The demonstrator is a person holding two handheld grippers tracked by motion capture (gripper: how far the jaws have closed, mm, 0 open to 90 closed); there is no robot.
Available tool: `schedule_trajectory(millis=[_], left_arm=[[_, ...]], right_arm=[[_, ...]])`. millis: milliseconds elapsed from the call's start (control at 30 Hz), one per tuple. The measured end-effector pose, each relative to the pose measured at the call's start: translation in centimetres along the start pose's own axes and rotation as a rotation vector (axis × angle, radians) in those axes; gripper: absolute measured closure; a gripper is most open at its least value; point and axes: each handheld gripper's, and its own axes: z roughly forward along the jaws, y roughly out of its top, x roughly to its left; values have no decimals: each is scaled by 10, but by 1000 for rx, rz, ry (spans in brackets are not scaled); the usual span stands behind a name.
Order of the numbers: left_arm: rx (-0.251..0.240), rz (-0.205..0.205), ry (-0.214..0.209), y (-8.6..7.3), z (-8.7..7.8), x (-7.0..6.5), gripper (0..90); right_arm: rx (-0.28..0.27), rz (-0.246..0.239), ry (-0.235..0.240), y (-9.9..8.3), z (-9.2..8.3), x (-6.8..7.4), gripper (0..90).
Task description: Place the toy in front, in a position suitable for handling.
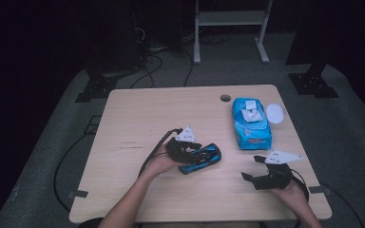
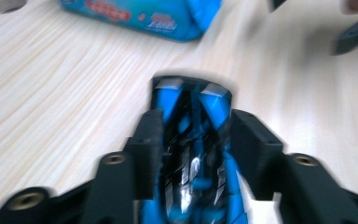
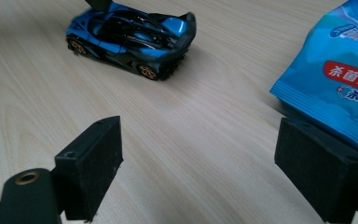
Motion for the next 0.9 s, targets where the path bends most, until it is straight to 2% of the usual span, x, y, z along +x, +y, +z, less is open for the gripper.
schedule_trajectory(millis=[67, 167, 267, 300, 400, 533, 667, 767, 833, 900], left_arm=[[-33, 0, -17, 0, -4, -1, 492], [-17, 5, -2, -1, -6, 0, 473], [-7, -5, 10, -4, -8, 2, 393], [-4, -14, 15, -6, -8, 2, 354], [-7, -20, 12, -15, -9, 2, 343], [-7, -24, 16, -25, -14, 0, 317], [1, -17, 17, -31, -17, 0, 293], [2, -24, 11, -34, -18, 0, 268], [-5, -26, 16, -36, -19, 0, 255], [-4, -17, 11, -37, -19, 0, 236]], right_arm=[[3, -4, 0, 0, 0, 0, 143], [7, -11, 3, 2, 1, 1, 146], [-18, -7, 0, 8, -1, -1, 150], [-20, -5, -6, 10, -2, -2, 151], [-24, 0, -44, 23, -4, -9, 150], [-52, 13, -117, 46, -9, -29, 155], [-64, 13, -216, 75, -9, -54, 155], [-34, 13, -276, 93, 0, -74, 156], [13, 1, -313, 102, 11, -85, 159], [52, 8, -325, 108, 23, -95, 163]])
